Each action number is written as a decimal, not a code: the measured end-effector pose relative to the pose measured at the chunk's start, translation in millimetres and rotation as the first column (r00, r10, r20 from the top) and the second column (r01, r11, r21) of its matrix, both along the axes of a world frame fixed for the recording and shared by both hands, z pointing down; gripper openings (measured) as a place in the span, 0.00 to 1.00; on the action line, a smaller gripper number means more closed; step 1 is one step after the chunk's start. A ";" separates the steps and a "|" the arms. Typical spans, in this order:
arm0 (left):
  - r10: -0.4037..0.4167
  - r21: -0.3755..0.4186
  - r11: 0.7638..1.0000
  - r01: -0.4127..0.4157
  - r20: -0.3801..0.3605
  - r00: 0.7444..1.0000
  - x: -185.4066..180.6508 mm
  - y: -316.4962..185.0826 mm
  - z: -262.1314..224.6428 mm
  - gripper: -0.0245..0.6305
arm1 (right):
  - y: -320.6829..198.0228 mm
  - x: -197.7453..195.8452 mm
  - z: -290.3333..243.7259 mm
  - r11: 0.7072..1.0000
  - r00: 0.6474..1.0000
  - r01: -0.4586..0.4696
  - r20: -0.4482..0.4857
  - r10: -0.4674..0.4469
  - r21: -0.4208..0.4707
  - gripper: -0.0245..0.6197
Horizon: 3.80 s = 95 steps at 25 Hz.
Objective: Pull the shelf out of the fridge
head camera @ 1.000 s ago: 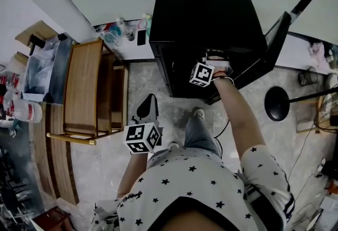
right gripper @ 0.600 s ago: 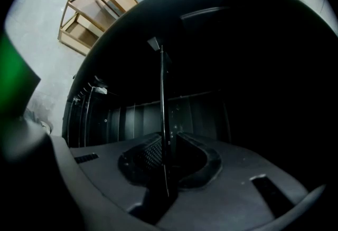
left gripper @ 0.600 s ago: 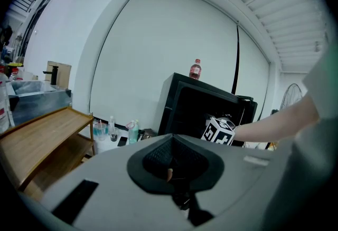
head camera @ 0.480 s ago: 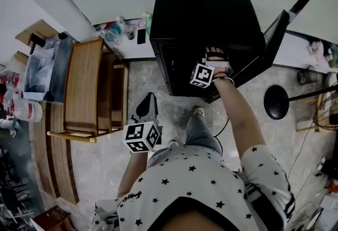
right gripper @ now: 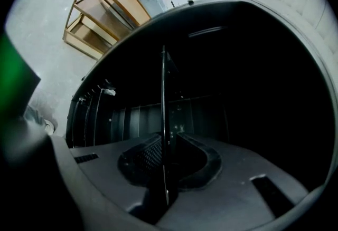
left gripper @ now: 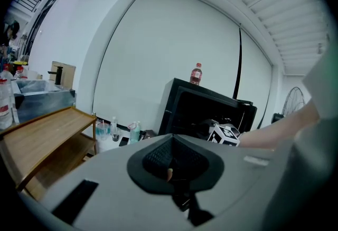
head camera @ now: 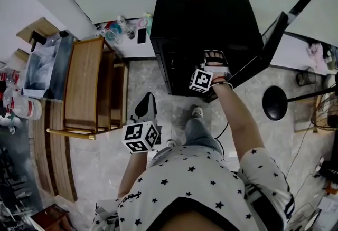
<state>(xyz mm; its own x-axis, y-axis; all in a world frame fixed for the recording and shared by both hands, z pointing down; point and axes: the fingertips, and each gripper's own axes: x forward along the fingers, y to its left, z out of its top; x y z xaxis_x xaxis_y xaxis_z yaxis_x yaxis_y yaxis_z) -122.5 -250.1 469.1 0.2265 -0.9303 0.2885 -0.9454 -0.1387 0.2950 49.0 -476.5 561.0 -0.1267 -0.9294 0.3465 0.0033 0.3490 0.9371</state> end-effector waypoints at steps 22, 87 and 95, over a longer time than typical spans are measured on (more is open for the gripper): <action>0.046 0.015 0.999 -0.046 0.001 0.999 18.4 41.9 -2.0 0.06 | 55.7 2.4 -5.6 0.998 0.998 0.044 -0.039 -0.043 0.038 0.11; 0.098 0.087 0.991 -0.098 -0.001 0.995 31.3 86.0 -20.5 0.06 | 150.6 7.2 -7.7 0.999 0.999 0.028 0.020 -0.029 0.030 0.11; 0.100 0.087 0.991 -0.100 -0.002 0.995 31.0 86.2 -20.1 0.06 | 147.9 11.1 -2.4 0.998 1.000 0.030 -0.007 -0.030 0.046 0.11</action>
